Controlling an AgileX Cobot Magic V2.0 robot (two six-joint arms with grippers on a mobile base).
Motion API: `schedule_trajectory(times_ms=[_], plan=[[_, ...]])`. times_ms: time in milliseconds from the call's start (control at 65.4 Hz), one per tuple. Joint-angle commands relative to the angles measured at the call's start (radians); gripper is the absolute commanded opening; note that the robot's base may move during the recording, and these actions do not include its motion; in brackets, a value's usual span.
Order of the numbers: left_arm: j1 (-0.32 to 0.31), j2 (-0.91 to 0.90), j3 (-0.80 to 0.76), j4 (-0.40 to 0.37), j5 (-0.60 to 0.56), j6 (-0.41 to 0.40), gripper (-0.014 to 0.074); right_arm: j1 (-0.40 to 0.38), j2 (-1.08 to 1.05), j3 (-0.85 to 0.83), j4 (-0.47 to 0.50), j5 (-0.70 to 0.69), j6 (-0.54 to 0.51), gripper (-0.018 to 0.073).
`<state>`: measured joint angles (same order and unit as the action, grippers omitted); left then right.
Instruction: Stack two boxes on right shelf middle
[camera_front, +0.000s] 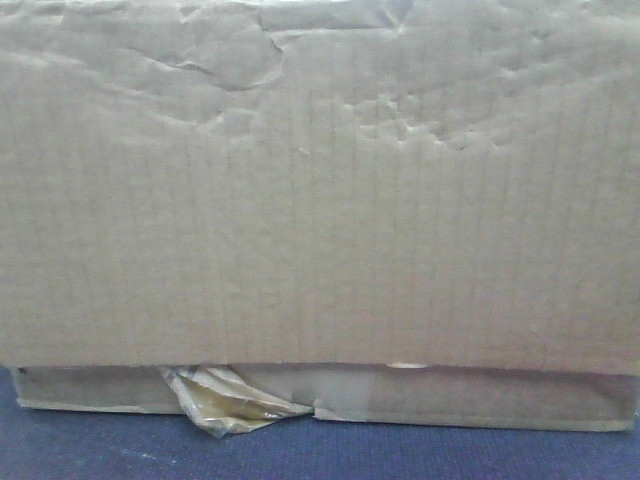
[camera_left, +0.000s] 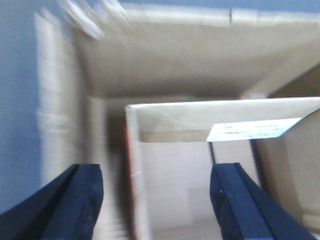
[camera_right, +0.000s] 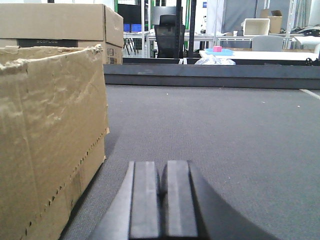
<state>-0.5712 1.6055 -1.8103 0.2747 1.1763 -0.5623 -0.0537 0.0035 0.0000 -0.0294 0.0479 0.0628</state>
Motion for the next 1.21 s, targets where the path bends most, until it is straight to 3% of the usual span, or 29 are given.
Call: schedule_trajectory(times_ms=[0,92,229,382,504,718,1192], plan=[[0.032,-0.044,-0.017,0.05,0.045,0.026,0.0367,-0.003,-0.004,0.0,0.005,-0.011,-0.003,-0.0163],[0.08,-0.061,-0.006,0.023,0.045,0.069,0.0367,-0.003,-0.004,0.0,0.005,-0.011,-0.003,-0.0163],[0.161,-0.066,0.046,-0.122,0.045,0.164,0.0367,-0.003,-0.004,0.0,0.005,-0.011,-0.003,-0.0163],[0.208,-0.066,0.157,-0.139,0.045,0.188,0.0367,-0.003,-0.004,0.0,0.005,-0.011,-0.003,-0.0163],[0.2,-0.066,0.23,-0.184,0.045,0.196,0.0367,-0.003,-0.004,0.0,0.005,-0.011,-0.003,-0.0163],[0.173,-0.066,0.313,-0.193,0.045,0.196,0.0367,-0.003,-0.004,0.0,0.005,-0.011,-0.003,-0.0163],[0.167,-0.016,0.324,-0.193,0.045,0.196,0.0367,-0.003,-0.004,0.0,0.005,-0.011,-0.003,-0.0163]])
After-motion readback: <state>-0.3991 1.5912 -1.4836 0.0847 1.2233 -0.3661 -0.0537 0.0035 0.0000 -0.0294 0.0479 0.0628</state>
